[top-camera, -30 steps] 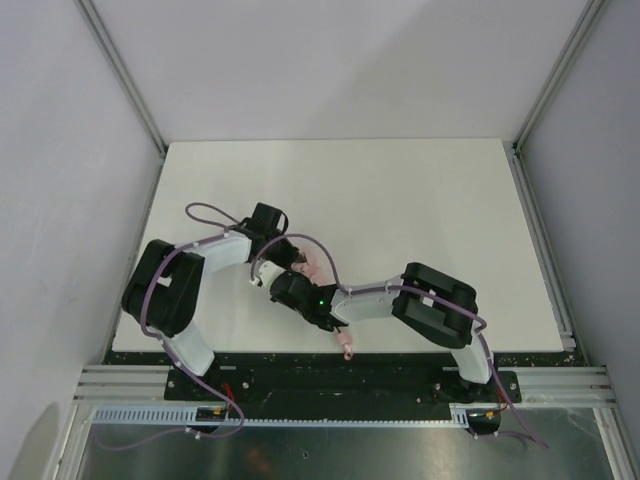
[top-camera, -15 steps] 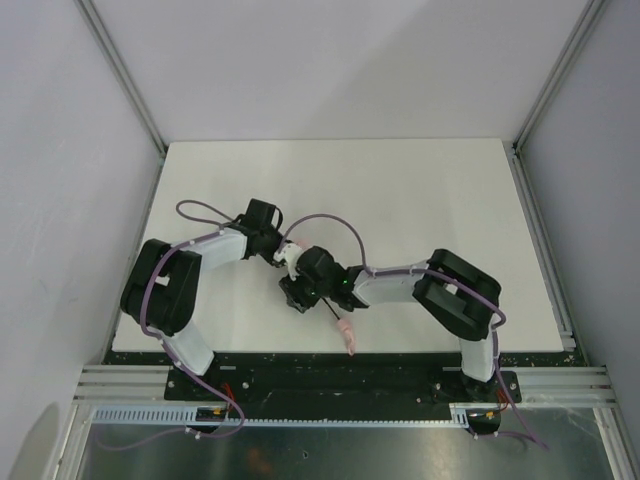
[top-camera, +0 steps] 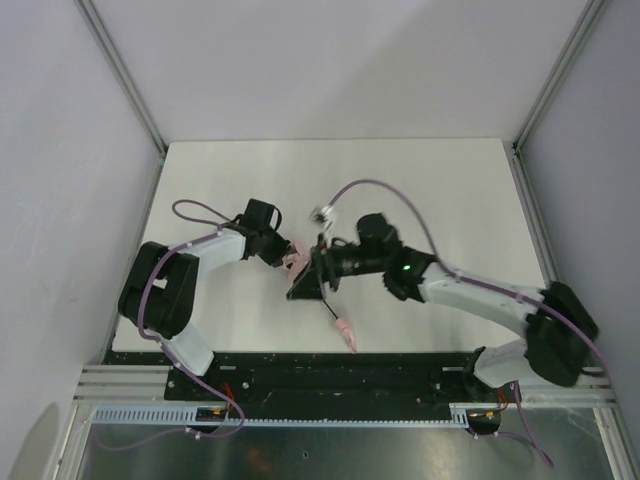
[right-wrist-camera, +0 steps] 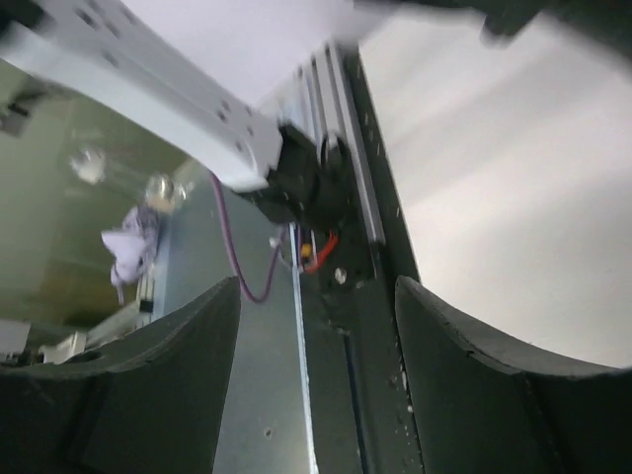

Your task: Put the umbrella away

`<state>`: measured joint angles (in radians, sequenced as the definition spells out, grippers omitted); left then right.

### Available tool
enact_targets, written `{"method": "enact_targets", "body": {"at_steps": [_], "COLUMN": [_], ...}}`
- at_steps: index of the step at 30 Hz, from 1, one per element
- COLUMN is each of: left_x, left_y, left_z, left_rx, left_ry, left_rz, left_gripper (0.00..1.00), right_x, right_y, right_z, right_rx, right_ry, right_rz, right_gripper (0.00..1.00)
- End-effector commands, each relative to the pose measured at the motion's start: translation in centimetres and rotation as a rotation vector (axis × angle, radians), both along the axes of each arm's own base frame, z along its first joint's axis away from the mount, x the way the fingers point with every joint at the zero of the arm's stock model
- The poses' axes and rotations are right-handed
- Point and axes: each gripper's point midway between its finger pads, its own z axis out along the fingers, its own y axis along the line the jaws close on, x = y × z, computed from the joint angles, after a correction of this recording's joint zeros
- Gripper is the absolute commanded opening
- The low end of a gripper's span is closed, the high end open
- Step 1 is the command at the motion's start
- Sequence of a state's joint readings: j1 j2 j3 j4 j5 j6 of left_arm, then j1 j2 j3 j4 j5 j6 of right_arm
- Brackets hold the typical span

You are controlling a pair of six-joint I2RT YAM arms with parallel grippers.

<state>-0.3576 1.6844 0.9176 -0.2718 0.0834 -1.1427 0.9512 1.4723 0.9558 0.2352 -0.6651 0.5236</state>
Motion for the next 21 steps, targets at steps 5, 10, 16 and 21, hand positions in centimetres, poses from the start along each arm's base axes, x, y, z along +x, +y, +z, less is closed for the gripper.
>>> {"method": "enact_targets", "body": {"at_steps": [5,10,16,21], "left_x": [-0.5,1.5,1.8,-0.3], "left_y": [3.4,3.0,6.2,5.6], "left_z": [4.0,13.6,25.2,30.6], "left_rx": [0.152,0.138,0.401,0.582], "left_ry": [-0.118,-0.469,-1.001,-1.398], "left_rz": [-0.036,-0.151,-0.096,-0.017], "left_gripper": [0.0,0.0,0.0,0.0], "right_x": [5.9,5.4,5.9,6.5], "right_y": [-8.6,-11.6,-14.2,-14.6], "right_z": [2.4,-0.8,-1.9,-1.0], "right_rx": [-0.12,-0.25,-0.323,-0.284], "right_ry": [-0.036,0.036,0.018,-0.006], "right_rz": [-0.335,-0.395,-0.511,-0.556], "right_gripper": [0.7,0.71,0.71,0.71]}}
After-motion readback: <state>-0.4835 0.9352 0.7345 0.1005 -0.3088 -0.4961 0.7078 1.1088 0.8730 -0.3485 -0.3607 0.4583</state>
